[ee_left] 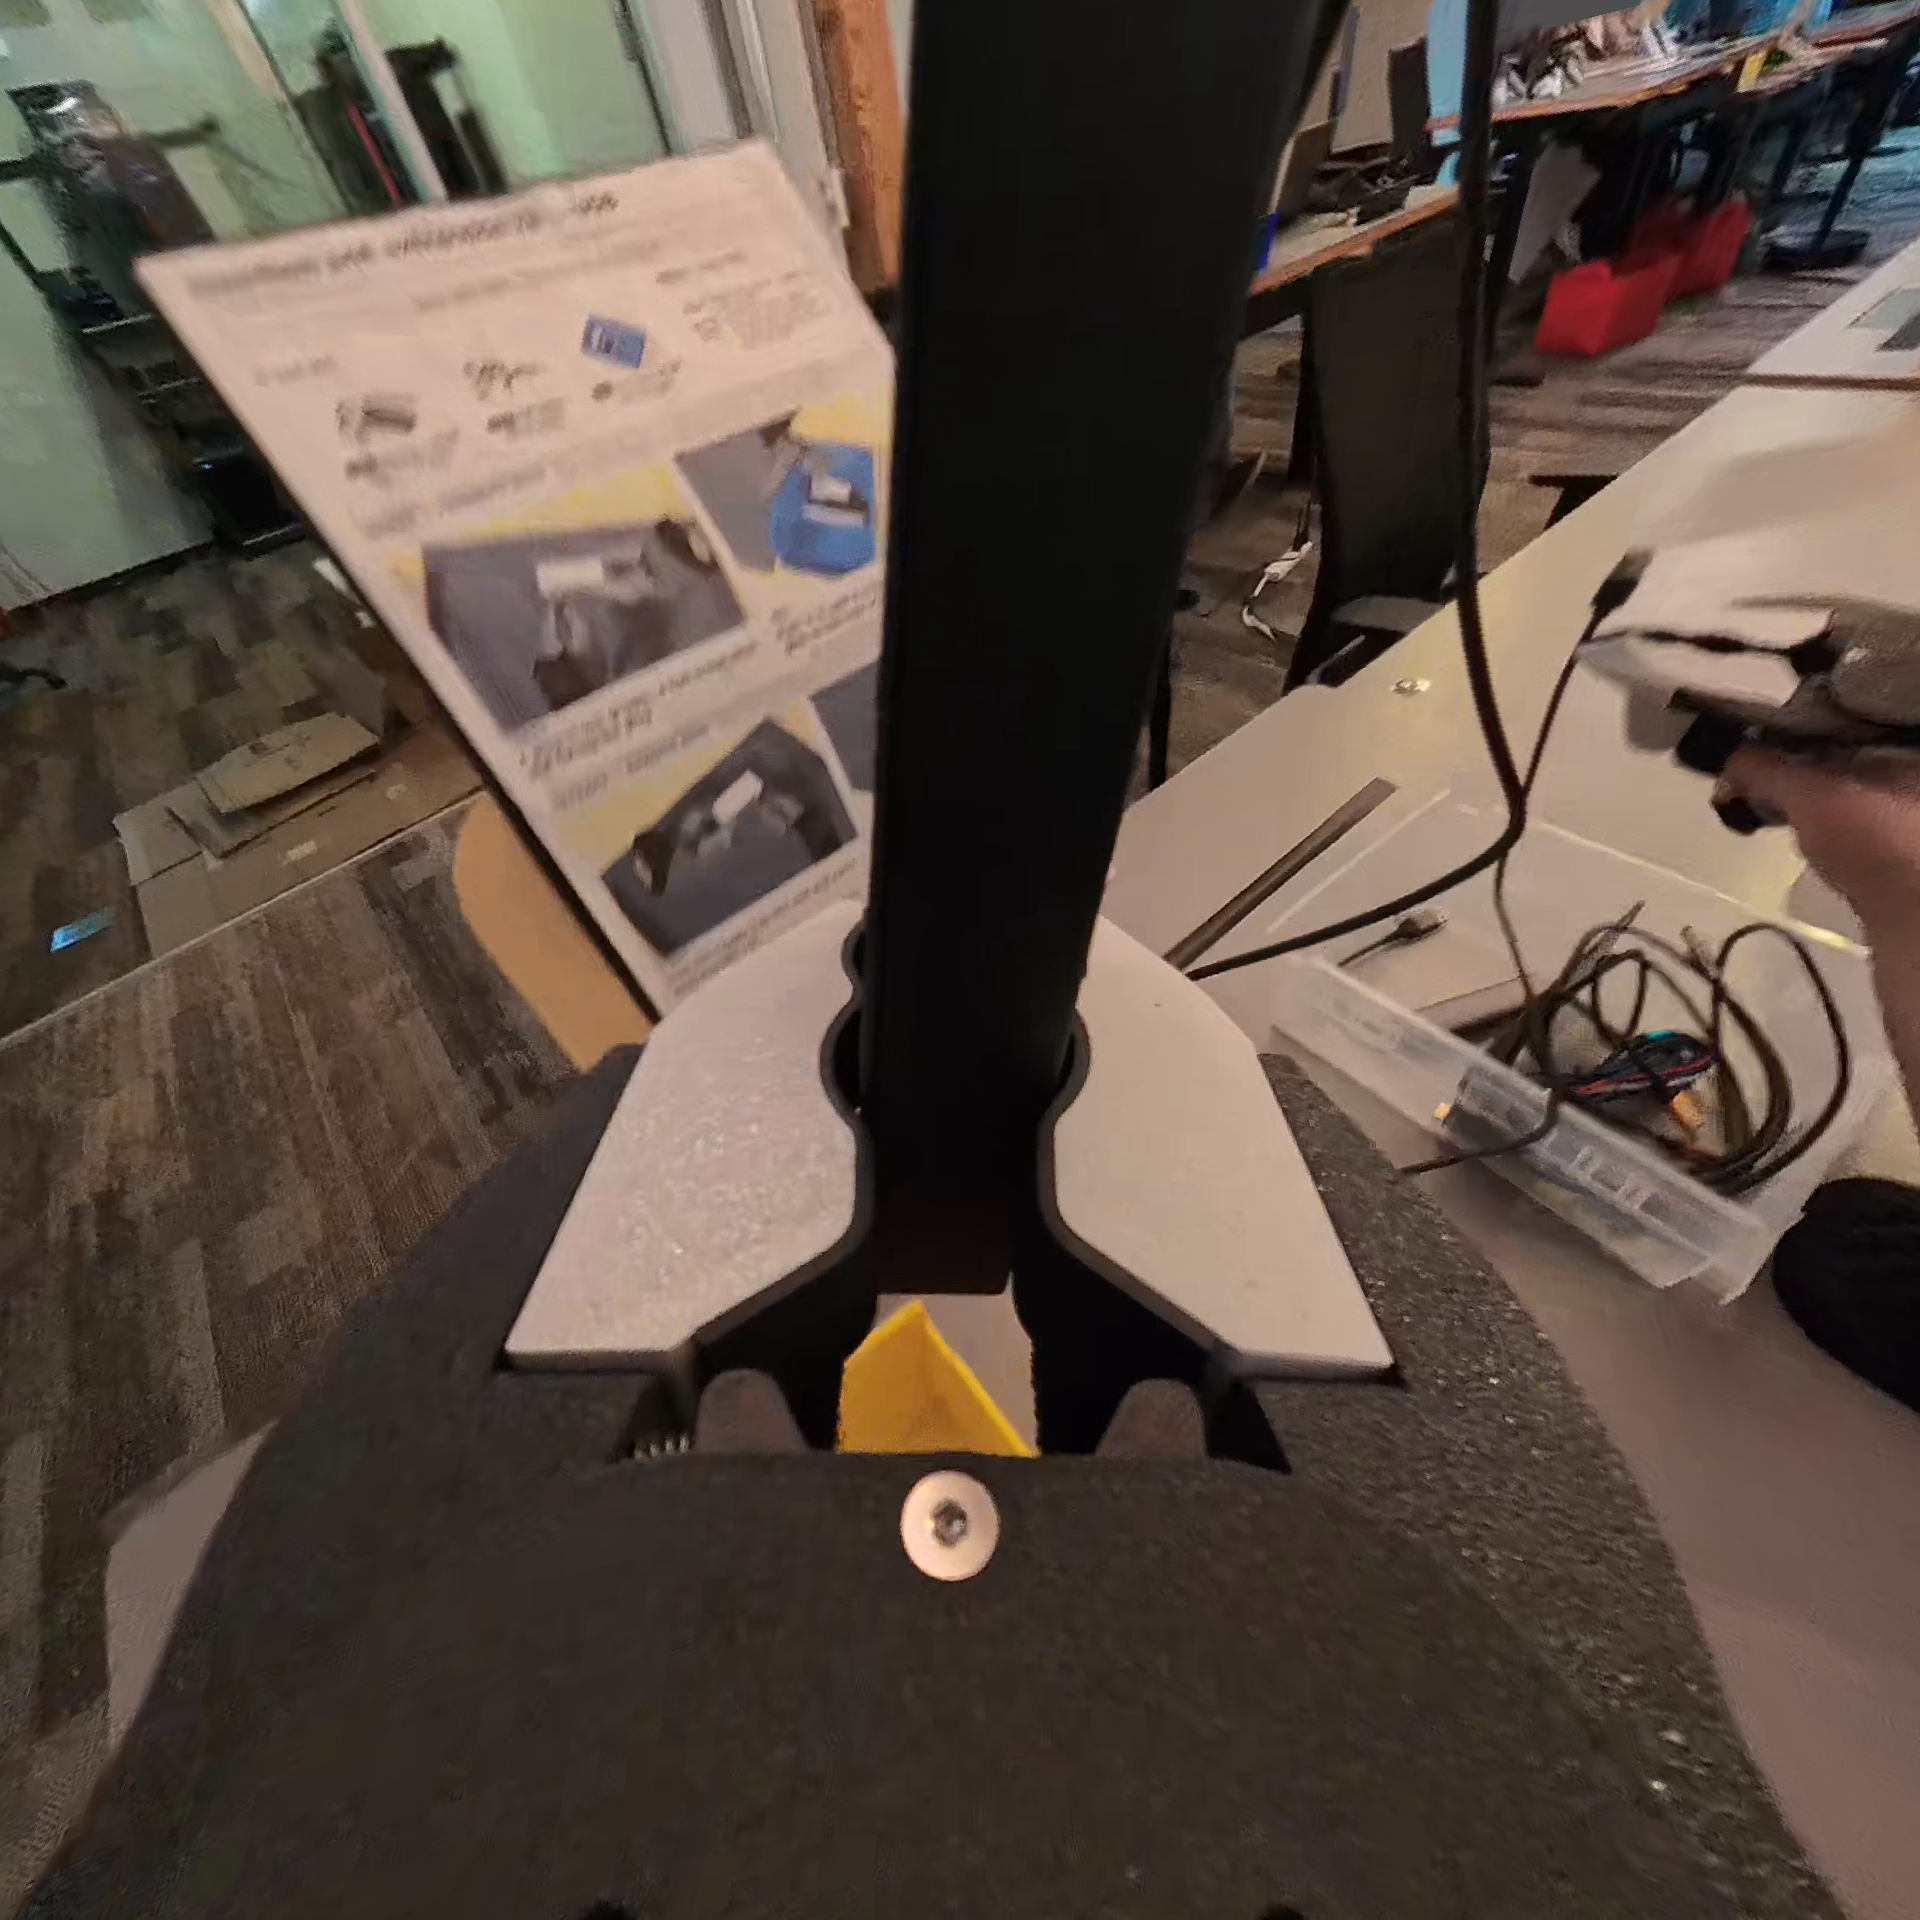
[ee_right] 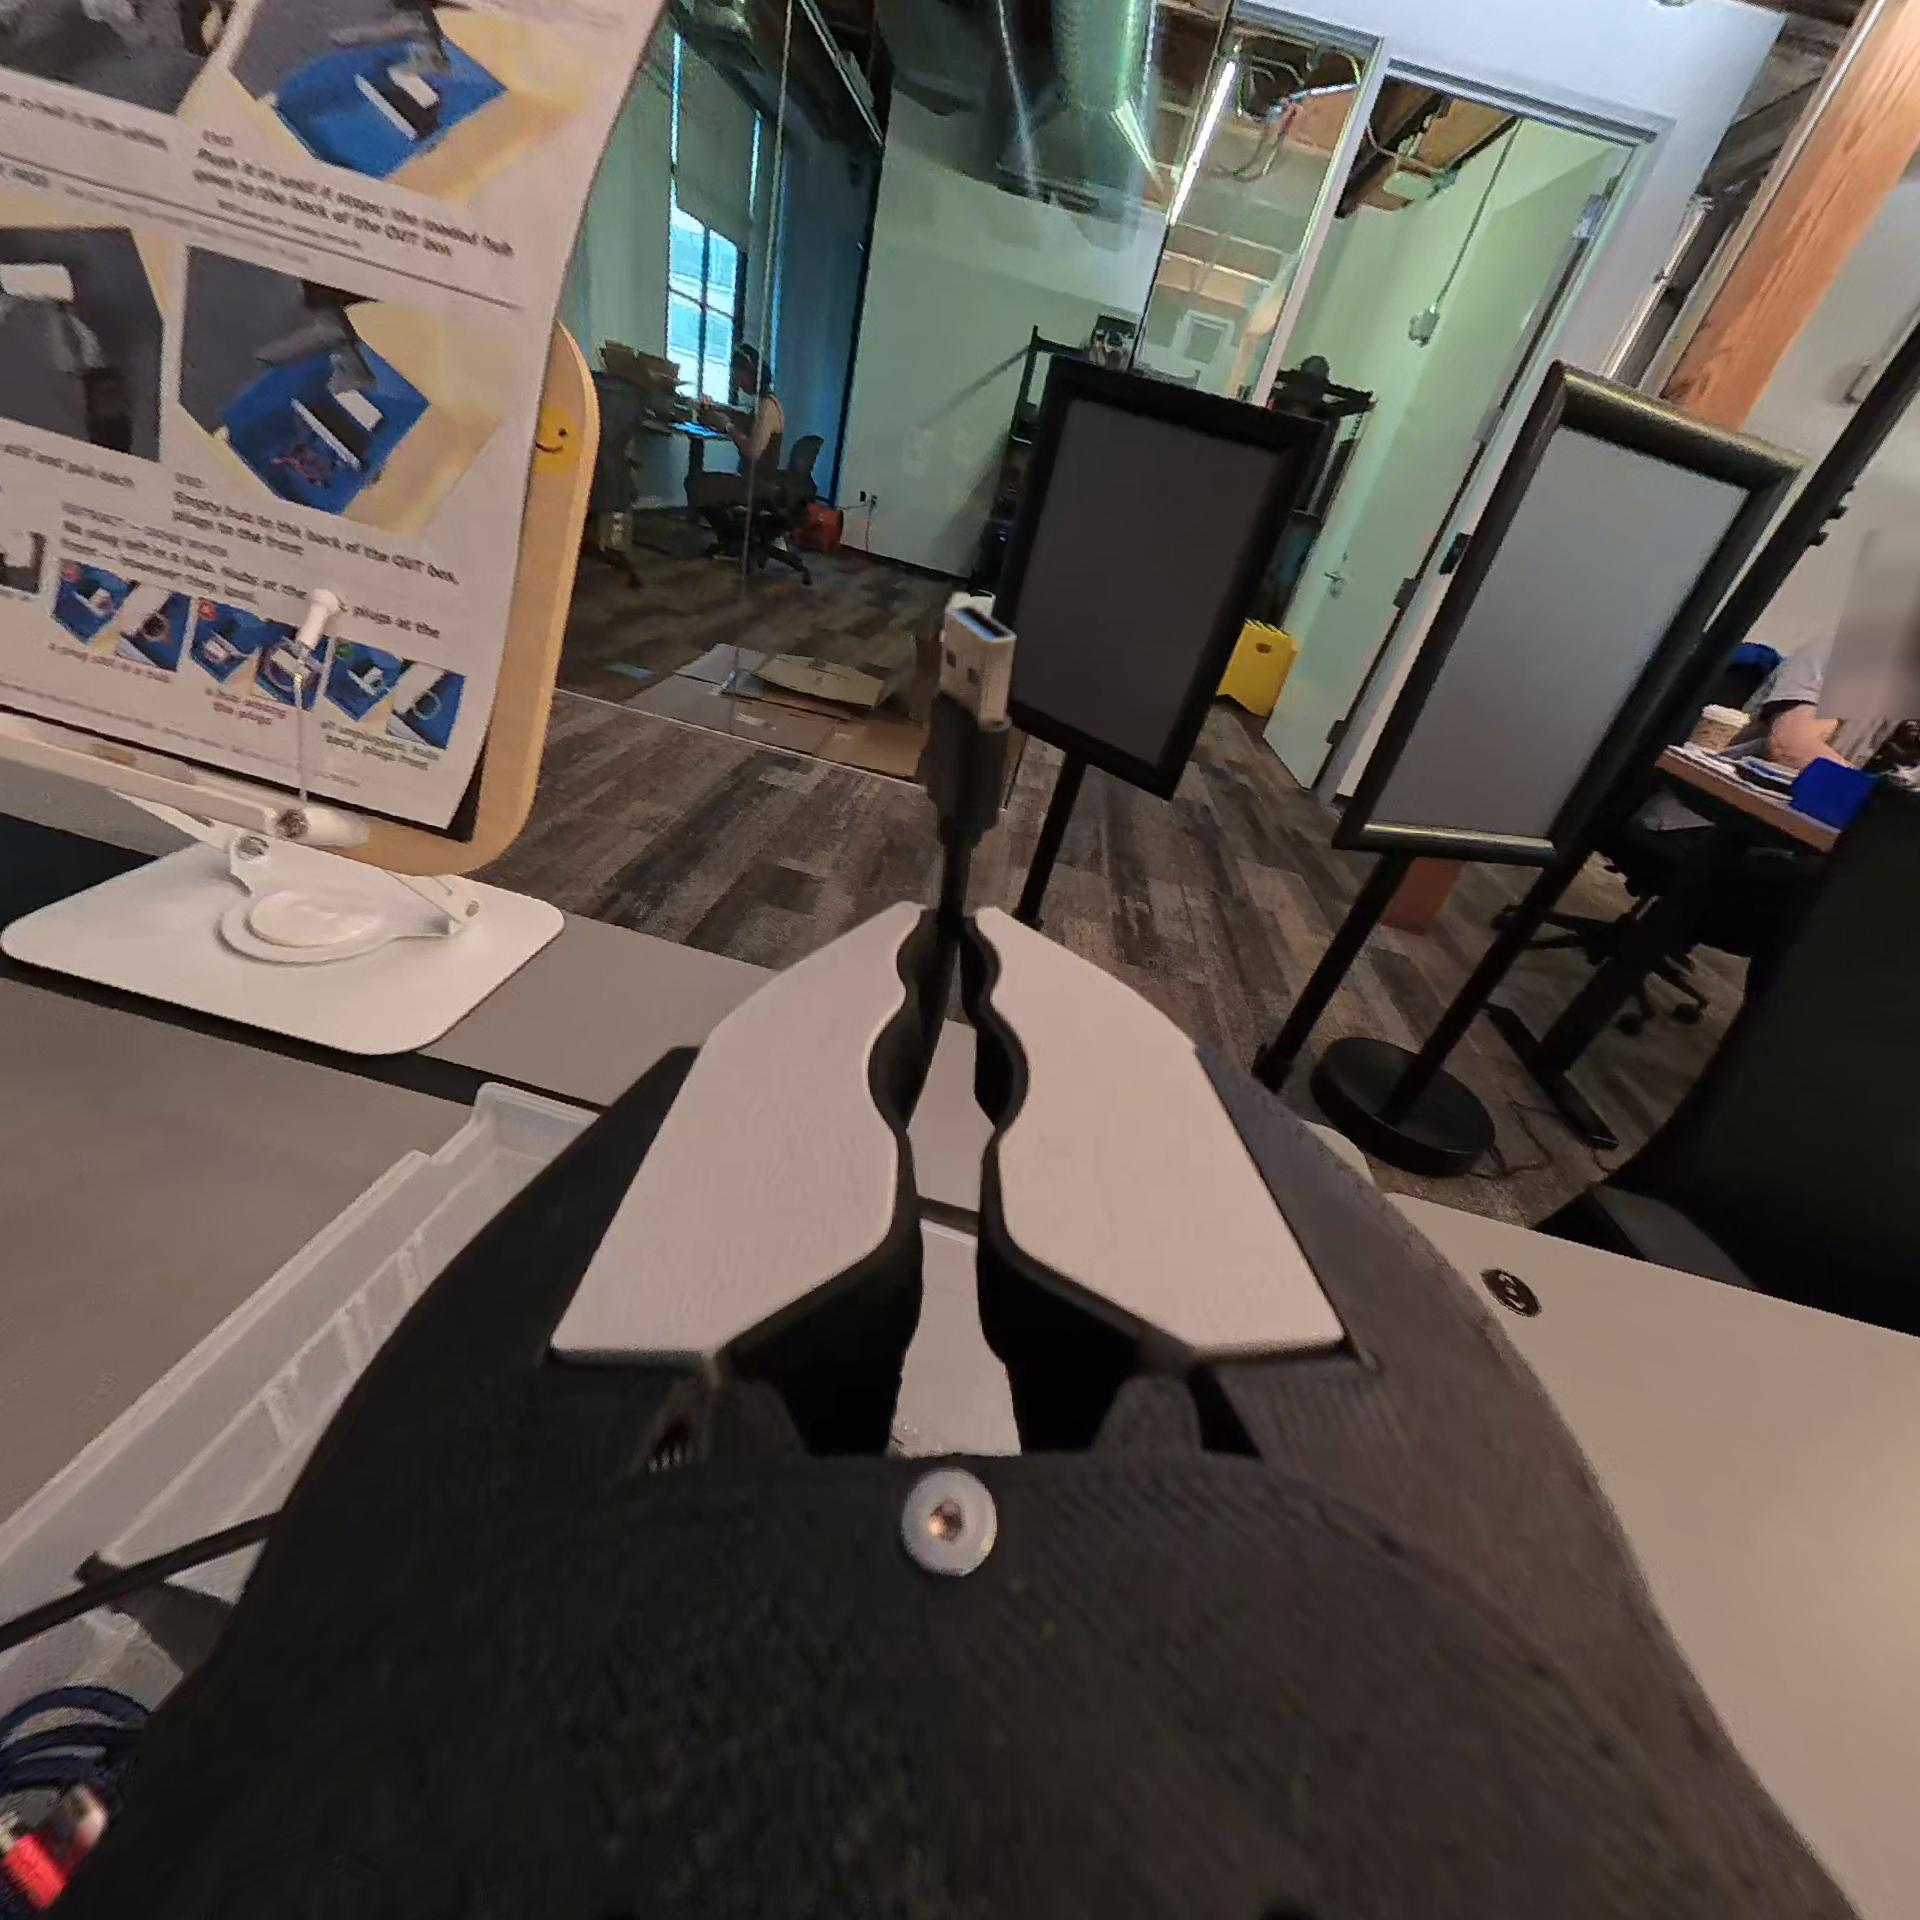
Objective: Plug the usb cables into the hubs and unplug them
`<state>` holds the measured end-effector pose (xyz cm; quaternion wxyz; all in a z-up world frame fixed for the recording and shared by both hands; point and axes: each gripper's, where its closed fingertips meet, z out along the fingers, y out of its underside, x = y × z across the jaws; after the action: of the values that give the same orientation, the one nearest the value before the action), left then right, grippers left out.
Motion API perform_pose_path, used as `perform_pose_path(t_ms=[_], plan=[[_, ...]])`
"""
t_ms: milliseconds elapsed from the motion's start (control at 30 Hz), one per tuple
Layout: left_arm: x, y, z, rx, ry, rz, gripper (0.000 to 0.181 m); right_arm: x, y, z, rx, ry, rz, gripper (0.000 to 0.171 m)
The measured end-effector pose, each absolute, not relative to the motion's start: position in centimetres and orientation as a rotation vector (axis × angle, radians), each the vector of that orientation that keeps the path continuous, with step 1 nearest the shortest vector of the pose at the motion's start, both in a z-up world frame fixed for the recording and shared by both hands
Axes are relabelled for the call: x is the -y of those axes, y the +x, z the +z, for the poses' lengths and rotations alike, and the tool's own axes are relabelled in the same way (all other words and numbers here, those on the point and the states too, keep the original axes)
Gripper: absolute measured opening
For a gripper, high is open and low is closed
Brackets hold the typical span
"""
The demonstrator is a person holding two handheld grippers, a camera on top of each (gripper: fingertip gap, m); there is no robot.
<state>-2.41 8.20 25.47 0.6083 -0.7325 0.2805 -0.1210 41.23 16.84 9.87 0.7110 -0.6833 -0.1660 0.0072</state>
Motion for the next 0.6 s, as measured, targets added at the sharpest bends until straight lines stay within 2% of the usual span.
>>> perform_pose_path(t_ms=[200, 300, 433, 600], plan=[[-11.0, 3.1, 36.2, -0.639, -1.646, -0.32, 0.028, -17.1, 41.9, 8.0, 0.473, -1.579, -0.064, 0.004], [-11.9, 6.4, 39.6, -0.636, -1.624, -0.333, 0.028, -16.8, 41.4, 4.7, 0.618, -1.708, -0.012, 0.005], [-13.8, 10.9, 40.2, -0.66, -1.672, -0.33, 0.028, -16.6, 41.3, -1.0, 0.799, -1.907, 0.011, 0.005], [-16.2, 15.7, 40.4, -0.695, -1.708, -0.264, 0.027, -17.0, 41.3, -3.8, 0.783, -2.015, 0.116, 0.005]])
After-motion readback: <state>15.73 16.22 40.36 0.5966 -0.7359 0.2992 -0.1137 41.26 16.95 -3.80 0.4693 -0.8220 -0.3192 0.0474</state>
